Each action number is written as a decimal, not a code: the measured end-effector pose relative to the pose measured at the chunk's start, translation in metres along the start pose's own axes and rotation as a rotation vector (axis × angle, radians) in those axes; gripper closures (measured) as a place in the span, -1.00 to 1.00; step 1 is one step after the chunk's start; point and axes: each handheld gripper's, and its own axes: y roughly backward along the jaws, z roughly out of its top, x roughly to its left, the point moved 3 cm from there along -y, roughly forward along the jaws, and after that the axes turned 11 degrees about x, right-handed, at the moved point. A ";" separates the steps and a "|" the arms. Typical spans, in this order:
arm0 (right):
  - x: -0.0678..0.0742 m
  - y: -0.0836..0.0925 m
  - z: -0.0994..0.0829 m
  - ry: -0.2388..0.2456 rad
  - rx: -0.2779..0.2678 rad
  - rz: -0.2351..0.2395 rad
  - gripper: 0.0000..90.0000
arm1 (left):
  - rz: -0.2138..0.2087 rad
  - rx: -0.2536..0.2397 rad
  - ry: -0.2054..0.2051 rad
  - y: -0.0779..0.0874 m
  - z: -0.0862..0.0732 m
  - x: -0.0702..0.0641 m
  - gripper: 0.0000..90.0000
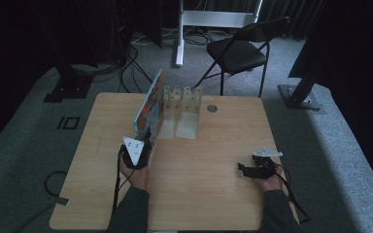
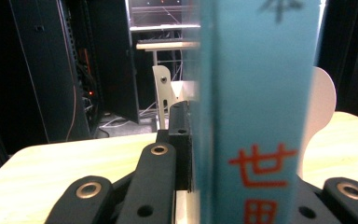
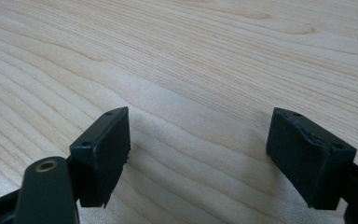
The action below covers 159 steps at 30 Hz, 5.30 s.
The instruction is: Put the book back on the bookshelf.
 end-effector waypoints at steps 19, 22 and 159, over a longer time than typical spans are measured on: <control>-0.001 0.000 0.000 -0.006 -0.001 0.007 -0.52 | 0.065 -0.021 0.002 -0.014 0.000 -0.005 0.80; -0.001 0.000 0.000 -0.007 -0.002 0.009 -0.52 | 0.072 -0.025 -0.005 -0.016 -0.001 -0.005 0.80; -0.003 0.001 0.000 -0.023 -0.010 0.026 -0.52 | 0.030 0.096 -0.037 -0.016 -0.023 0.021 0.34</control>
